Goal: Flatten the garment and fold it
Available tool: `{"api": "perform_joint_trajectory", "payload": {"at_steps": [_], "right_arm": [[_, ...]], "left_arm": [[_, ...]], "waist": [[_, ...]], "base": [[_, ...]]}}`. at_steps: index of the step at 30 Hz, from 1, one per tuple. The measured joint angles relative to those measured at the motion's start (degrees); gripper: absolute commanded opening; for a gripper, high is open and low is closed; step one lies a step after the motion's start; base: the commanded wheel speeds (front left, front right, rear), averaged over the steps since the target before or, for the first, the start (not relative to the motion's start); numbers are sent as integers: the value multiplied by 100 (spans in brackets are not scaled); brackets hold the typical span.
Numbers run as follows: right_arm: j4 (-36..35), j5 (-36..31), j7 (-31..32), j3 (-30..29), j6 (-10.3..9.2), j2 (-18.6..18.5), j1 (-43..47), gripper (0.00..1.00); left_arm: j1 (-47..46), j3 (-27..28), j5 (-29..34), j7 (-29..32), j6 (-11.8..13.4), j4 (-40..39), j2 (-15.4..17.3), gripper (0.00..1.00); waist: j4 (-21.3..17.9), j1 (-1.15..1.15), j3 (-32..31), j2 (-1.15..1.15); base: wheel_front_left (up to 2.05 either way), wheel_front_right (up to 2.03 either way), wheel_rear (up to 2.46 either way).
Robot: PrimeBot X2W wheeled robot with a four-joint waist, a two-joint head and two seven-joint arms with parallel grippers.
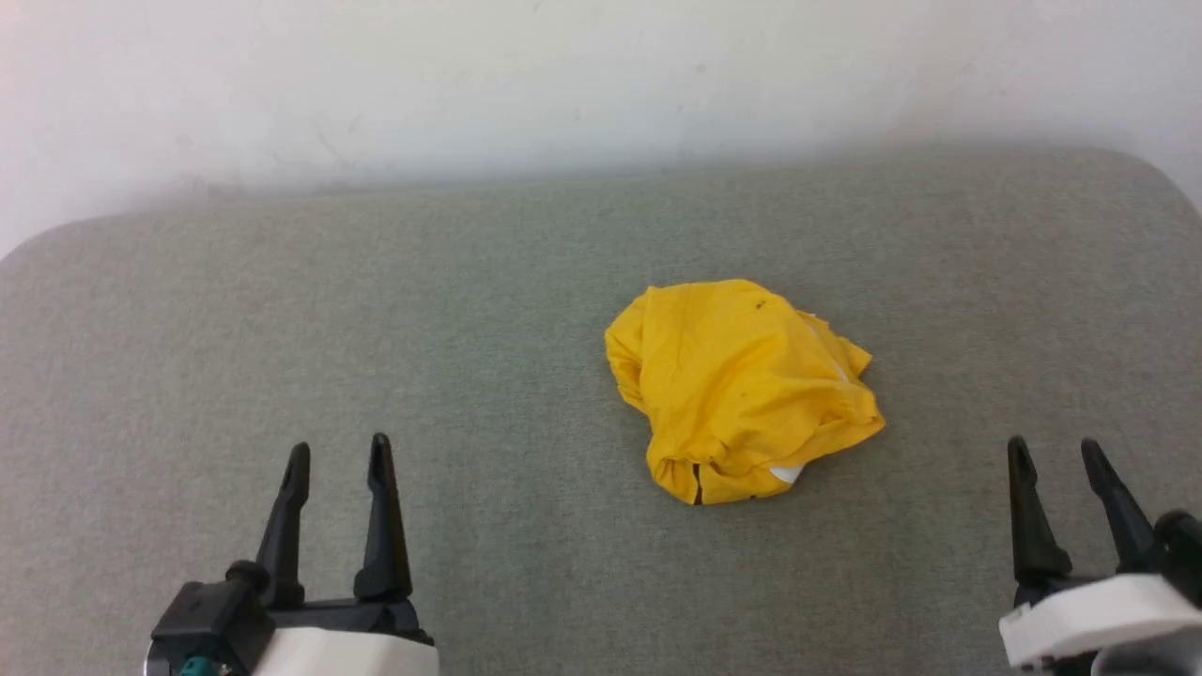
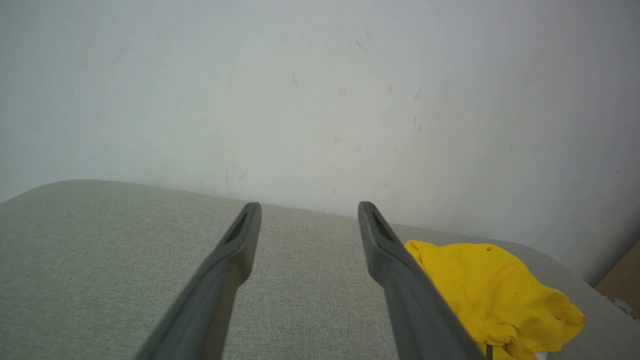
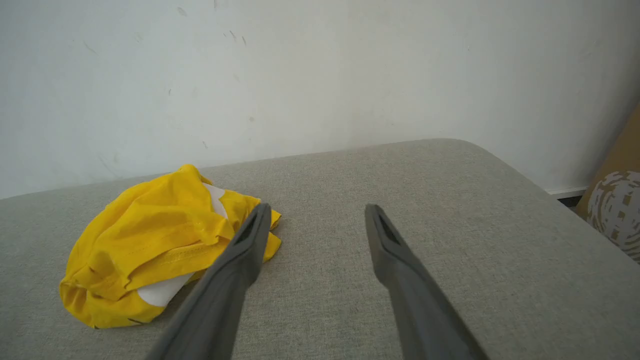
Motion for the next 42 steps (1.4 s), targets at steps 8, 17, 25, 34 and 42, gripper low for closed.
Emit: {"api": "perform_joint_trajectory", "payload": {"at_steps": [8, 17, 25, 34, 42], "right_arm": [[-335, -73, 1022, 308, 0, -325, -1290, 100], [242, 684, 2666, 708, 0, -1141, -2621, 100], [950, 637, 2993, 1527, -5, -1997, -2925, 100], [1580, 844, 3088, 2004, -5, -2106, -3050, 0], [1741, 747, 2539, 1971, 2, -2008, -3153, 0]], "left_arm": [[-253, 299, 355, 0, -491, 127, -460, 100], [-607, 293, 651, 0, -865, 408, -723, 100], [-1005, 269, 866, 0, -1034, 437, -843, 100], [-1089, 220, 939, 0, -1084, 568, -865, 100], [-1068, 244, 938, 0, -1074, 687, -868, 100]], "waist": [[176, 1, 305, 0], [276, 2, 883, 0], [523, 2, 1439, 0], [941, 0, 1743, 0], [1004, 1, 1608, 0]], "base": [[0, 0, 0], [0, 0, 0], [0, 0, 0], [0, 0, 0], [0, 0, 0]]}}
